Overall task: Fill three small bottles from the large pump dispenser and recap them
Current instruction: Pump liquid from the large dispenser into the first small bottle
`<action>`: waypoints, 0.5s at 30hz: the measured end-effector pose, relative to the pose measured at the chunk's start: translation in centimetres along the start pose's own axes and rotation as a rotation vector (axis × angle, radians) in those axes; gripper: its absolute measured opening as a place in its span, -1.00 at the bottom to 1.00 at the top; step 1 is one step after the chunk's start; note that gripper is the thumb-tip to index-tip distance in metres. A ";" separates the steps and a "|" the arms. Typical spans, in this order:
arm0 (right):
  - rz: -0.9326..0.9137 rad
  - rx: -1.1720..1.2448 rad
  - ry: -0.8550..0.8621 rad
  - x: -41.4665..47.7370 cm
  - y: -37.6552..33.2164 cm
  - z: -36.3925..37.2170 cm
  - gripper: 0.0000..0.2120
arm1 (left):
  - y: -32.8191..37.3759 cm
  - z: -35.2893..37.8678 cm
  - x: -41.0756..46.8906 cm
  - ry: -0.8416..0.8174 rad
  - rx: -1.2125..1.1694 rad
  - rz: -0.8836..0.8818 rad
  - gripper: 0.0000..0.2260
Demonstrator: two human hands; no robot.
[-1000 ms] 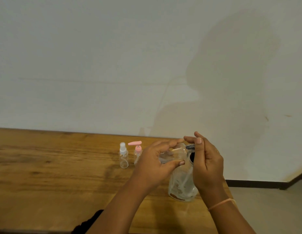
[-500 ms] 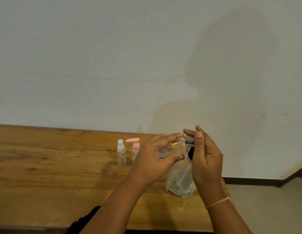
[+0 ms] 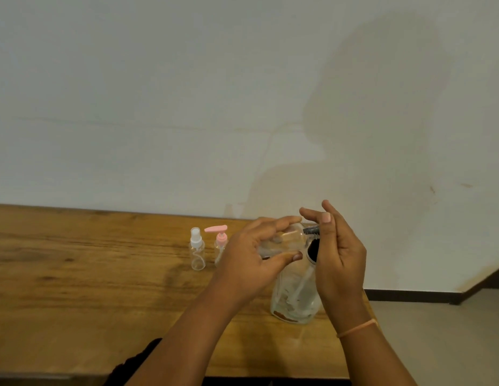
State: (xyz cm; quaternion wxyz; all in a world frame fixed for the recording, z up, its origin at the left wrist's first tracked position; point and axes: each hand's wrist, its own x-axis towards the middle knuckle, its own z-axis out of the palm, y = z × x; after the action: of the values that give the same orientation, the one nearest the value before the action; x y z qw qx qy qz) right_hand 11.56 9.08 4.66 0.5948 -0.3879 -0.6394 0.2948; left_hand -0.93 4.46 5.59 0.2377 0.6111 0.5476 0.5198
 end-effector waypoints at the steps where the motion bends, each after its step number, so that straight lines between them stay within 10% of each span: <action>1: -0.003 -0.018 -0.010 0.0 0.1 -0.1 -0.72 | 0.0 0.0 0.0 -0.001 0.001 -0.003 -0.48; 15: -0.016 -0.013 -0.047 0.0 0.6 -0.4 -0.71 | -0.4 0.0 -0.1 0.002 -0.044 -0.021 -0.50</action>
State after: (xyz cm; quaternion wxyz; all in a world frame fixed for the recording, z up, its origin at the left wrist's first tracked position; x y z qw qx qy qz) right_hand 12.05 9.35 4.22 0.5794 -0.3796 -0.6582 0.2948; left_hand -1.08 4.54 5.17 0.2559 0.5995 0.5428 0.5296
